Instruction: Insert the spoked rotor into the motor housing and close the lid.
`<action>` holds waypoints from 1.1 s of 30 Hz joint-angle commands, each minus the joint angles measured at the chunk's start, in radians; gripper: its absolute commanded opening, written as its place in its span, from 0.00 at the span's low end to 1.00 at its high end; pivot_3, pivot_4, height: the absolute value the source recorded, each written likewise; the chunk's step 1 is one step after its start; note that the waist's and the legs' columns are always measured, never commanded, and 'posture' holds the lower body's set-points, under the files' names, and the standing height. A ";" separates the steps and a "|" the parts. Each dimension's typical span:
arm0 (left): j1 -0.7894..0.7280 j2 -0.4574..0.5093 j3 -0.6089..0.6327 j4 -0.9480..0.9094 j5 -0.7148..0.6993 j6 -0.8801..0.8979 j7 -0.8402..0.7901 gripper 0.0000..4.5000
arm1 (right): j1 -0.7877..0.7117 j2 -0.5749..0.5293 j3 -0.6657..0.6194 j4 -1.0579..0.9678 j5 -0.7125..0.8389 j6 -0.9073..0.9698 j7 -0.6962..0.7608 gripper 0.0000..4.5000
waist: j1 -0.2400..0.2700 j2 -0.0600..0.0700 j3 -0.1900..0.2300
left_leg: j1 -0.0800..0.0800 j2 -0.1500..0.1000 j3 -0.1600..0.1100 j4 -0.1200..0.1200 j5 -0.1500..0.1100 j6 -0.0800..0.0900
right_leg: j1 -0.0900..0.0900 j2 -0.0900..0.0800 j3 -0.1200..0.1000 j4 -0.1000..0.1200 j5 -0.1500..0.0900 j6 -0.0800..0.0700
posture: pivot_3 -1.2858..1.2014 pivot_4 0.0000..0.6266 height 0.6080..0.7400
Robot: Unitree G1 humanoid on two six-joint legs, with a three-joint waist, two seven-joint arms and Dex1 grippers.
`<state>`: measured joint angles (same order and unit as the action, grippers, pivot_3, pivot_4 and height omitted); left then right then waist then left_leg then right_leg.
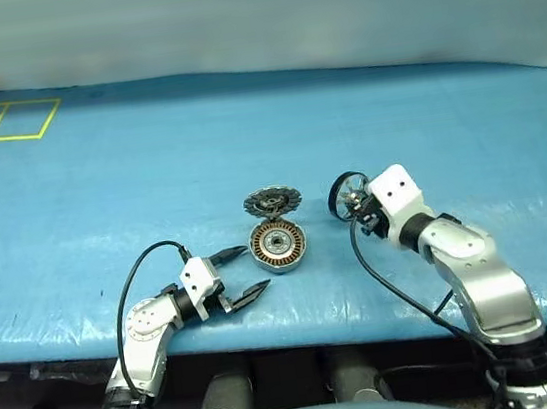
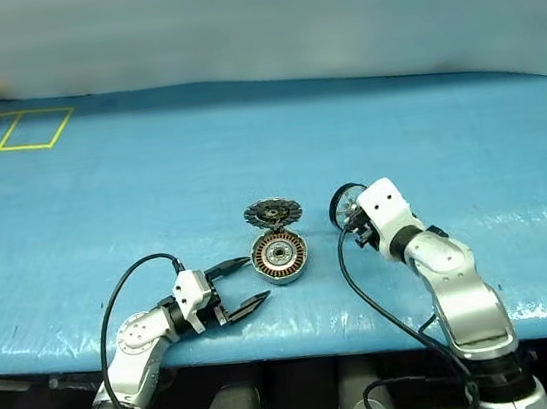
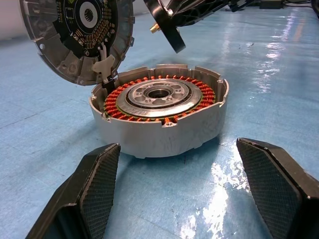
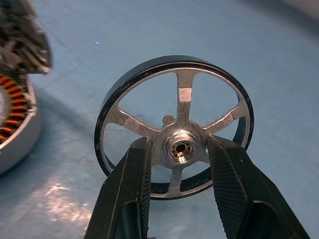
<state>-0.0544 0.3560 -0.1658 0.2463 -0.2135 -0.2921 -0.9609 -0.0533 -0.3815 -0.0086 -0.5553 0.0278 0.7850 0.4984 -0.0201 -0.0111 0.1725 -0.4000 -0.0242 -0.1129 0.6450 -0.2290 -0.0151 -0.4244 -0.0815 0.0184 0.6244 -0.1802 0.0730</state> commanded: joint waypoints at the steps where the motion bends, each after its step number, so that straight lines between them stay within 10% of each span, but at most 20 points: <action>1: -0.005 0.005 0.015 0.006 -0.012 -0.014 -0.007 0.91 | 0.047 -0.007 -0.033 -0.102 0.071 0.014 0.023 0.30 | -0.001 0.000 0.000 | 0.000 0.000 0.000 0.000 0.000 0.000 | 0.000 0.000 0.000 0.000 0.000 0.000 | 0.52 0.24 1.00; 33: -0.002 -0.011 0.028 -0.005 -0.076 0.001 -0.046 0.91 | -0.144 -0.176 0.295 -0.031 0.162 -0.069 0.144 0.30 | 0.000 -0.001 0.000 | 0.000 0.000 0.000 0.001 0.000 0.000 | 0.000 0.000 -0.001 0.000 0.000 0.000 | 0.52 0.24 1.00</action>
<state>-0.0592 0.3473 -0.1470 0.2711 -0.2865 -0.2837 -1.0073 -0.1848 -0.5486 0.2838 -0.5712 0.1958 0.7297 0.6322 -0.0200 -0.0117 0.1727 -0.4002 -0.0238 -0.1127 0.6455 -0.2290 -0.0152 -0.4246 -0.0814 0.0179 0.6242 -0.1802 0.0730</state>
